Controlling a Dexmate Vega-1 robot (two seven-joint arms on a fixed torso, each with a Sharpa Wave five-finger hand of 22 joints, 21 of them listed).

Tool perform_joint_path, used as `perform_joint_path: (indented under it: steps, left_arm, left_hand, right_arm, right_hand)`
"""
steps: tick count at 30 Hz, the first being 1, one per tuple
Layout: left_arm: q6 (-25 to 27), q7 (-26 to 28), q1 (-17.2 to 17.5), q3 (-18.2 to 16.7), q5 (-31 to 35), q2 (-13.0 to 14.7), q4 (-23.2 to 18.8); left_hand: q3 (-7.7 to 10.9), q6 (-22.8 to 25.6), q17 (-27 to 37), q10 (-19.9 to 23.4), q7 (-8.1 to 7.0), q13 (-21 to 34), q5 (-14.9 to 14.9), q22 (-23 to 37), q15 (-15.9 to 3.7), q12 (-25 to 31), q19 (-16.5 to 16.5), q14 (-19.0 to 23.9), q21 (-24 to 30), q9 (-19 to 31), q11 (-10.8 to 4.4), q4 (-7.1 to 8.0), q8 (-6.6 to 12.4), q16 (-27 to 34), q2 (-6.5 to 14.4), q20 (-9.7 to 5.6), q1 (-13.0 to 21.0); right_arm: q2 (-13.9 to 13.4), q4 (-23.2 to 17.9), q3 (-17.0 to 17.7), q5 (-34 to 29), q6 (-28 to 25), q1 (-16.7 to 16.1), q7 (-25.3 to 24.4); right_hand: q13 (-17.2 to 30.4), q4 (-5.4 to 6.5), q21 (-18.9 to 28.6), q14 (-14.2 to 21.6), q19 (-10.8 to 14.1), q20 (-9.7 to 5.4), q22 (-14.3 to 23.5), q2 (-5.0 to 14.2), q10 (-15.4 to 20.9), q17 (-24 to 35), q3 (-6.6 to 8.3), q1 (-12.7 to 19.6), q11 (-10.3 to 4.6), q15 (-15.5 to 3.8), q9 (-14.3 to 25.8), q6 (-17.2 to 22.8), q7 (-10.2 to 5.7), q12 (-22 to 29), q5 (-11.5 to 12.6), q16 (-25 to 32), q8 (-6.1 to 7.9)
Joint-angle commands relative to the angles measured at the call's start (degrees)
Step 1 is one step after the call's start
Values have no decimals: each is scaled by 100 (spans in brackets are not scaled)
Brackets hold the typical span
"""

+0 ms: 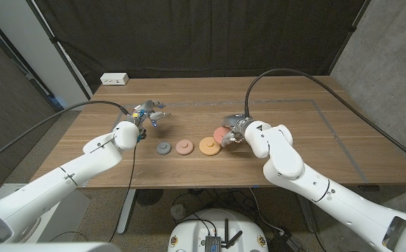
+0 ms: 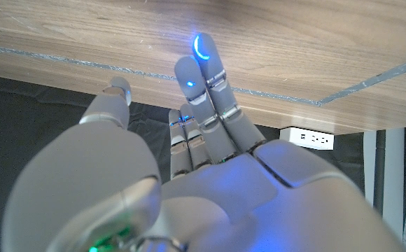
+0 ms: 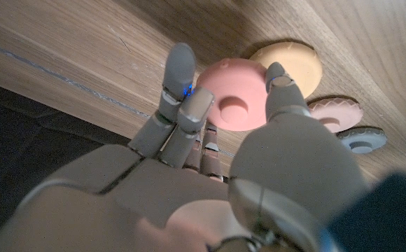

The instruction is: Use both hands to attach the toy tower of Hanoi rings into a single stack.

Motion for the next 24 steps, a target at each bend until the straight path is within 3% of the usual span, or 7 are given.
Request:
perform_joint_path:
  steps: [1, 10, 24]
  left_arm:
    - [-174, 74, 54, -42, 26, 8, 59]
    - [-433, 70, 97, -97, 23, 62, 130]
    - [-1092, 299, 249, -210, 40, 18, 457]
  left_hand:
    - [32, 17, 9, 40, 7, 5, 25, 2, -298, -5, -30, 5, 42, 18, 6, -18, -7, 36, -3, -522, -25]
    - [38, 21, 3, 42, 14, 8, 25, -27, -297, -8, -35, -3, 67, 19, -8, -22, -6, 45, -6, -518, -19]
    - [49, 93, -2, 124, -10, 2, 25, -50, -298, 11, -64, 2, 113, 20, -20, -24, 16, 68, -4, -513, -10]
  right_arm:
    - [44, 134, -77, 106, 402, 199, -28]
    - [32, 170, -17, 470, 611, 299, -62]
    - [188, 333, -268, 271, 613, 525, 127]
  right_hand:
    - [106, 385, 10, -11, 29, -137, -8, 303, 1168, -12, 448, 105, -1180, -10, 32, 1009, -888, -1, 27, -54, 28]
    - [125, 385, 5, -8, 23, -137, -18, 295, 1172, -2, 475, 100, -1180, -9, 33, 1026, -908, -14, 30, -56, 21]
    - [169, 387, 5, -16, 10, -136, -29, 276, 1190, 2, 537, 84, -1182, -9, 38, 1074, -919, -40, 36, -83, 7]
